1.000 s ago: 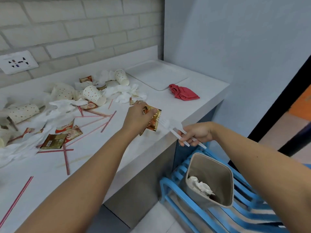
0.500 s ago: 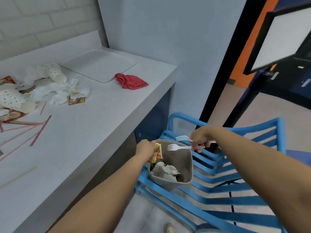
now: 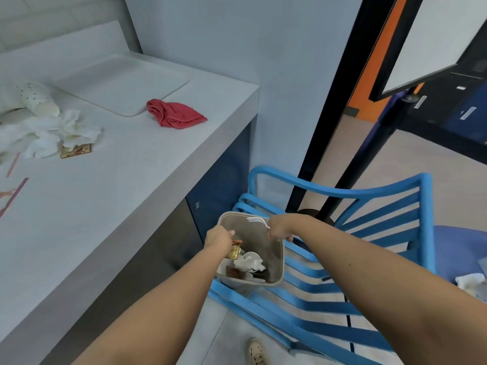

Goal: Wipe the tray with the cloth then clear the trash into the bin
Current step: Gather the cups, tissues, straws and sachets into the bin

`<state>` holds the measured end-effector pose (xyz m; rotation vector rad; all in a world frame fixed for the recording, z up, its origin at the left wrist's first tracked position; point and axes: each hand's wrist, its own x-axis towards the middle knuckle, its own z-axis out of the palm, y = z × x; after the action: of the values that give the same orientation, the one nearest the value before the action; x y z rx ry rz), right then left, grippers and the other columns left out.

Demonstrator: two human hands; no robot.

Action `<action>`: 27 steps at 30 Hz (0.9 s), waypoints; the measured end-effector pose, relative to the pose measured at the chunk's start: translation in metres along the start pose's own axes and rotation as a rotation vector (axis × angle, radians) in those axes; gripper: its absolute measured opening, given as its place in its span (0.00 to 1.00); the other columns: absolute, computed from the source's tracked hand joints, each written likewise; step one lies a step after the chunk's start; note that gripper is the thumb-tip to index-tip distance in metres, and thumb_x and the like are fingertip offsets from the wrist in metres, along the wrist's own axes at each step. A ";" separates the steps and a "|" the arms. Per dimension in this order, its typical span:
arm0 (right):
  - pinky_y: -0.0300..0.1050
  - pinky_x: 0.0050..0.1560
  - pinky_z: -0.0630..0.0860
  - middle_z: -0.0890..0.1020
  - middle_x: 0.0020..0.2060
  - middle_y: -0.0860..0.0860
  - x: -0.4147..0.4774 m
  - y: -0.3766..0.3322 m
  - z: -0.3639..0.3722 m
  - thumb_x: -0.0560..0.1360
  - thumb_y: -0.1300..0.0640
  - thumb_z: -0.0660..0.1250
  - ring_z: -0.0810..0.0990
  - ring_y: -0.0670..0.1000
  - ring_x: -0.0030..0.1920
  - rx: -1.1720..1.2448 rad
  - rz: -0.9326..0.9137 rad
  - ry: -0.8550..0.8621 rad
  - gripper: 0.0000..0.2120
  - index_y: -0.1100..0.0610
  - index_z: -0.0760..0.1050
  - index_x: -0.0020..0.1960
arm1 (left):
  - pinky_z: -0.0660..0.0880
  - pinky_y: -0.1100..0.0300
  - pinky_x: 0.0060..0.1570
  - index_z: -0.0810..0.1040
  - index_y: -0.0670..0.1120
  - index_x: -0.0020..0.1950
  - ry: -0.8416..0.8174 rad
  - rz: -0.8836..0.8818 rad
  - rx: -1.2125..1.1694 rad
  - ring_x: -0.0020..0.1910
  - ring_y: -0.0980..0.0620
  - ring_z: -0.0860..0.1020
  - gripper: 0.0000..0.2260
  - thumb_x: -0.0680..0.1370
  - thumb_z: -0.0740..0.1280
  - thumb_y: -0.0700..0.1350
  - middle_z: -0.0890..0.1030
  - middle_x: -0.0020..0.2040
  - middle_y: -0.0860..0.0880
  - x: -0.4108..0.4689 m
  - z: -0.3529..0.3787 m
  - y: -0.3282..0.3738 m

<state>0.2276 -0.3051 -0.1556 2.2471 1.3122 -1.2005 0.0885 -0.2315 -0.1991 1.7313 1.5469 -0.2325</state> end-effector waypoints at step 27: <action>0.40 0.30 0.65 0.75 0.30 0.51 -0.032 -0.146 -0.074 0.79 0.56 0.60 0.67 0.48 0.28 -0.112 -0.400 0.021 0.08 0.60 0.74 0.53 | 0.70 0.55 0.37 0.76 0.41 0.43 0.709 0.482 -0.036 0.37 0.46 0.77 0.14 0.80 0.57 0.48 0.79 0.36 0.44 -0.059 -0.124 -0.008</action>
<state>0.1389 -0.2006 -0.0617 1.9809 1.8505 -1.1896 0.0230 -0.1964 -0.0826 2.2233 1.5017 0.7166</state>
